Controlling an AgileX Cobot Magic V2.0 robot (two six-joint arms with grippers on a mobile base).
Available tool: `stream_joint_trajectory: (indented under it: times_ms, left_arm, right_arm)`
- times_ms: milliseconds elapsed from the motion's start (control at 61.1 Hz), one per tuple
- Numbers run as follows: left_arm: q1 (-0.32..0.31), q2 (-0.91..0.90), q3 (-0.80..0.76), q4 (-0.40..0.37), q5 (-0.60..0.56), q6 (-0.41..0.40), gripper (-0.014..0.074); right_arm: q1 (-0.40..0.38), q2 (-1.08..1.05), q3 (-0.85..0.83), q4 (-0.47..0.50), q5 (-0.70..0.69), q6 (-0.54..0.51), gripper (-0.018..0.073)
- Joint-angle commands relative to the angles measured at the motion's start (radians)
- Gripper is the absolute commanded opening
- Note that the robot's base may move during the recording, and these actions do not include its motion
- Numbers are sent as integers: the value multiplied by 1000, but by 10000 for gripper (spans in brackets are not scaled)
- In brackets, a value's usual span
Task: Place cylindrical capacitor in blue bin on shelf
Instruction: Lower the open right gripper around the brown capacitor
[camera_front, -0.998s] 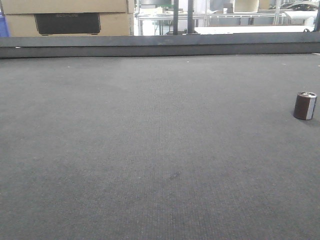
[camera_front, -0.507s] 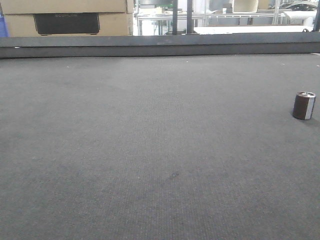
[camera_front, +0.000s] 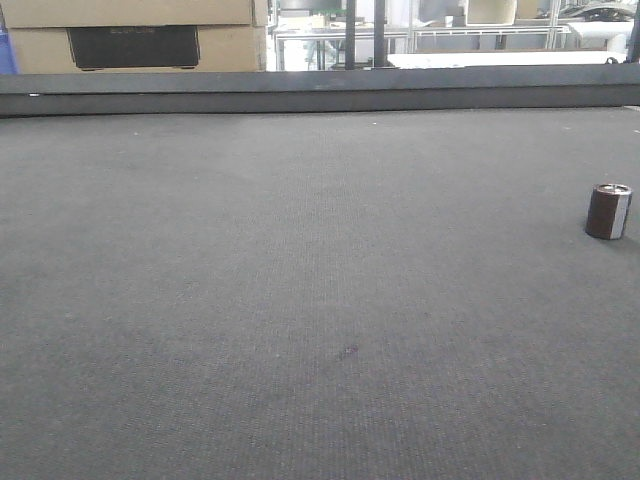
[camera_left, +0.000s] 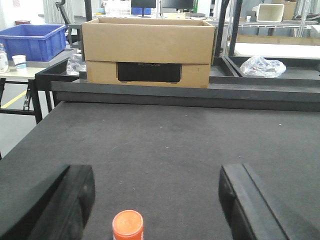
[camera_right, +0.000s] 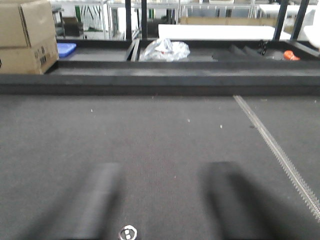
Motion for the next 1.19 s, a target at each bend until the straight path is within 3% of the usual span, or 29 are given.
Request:
stream_joint_trajectory:
  times_ms: [0, 278, 393, 622, 769, 1178]
  left_arm:
    - [-8, 4, -8, 3, -12, 0, 426]
    - [-7, 4, -8, 3, -15, 0, 426]
    - [-7, 4, -8, 3, -15, 0, 426]
    - [-7, 4, -6, 3, -33, 0, 424]
    - [-7, 4, -2, 3, -36, 0, 424]
    - [-7, 4, 5, 3, -37, 0, 424]
  right_arm:
    - [-6, 25, -8, 0, -25, 0, 560]
    - [-6, 85, 15, 0, -33, 0, 568]
    - [-6, 139, 90, -10, -98, 0, 568]
    - [-6, 273, 318, -81, -465, 0, 568]
    - [-6, 388, 431, -116, -790, 0, 568]
    - [-6, 862, 445, -116, -1326, 0, 568]
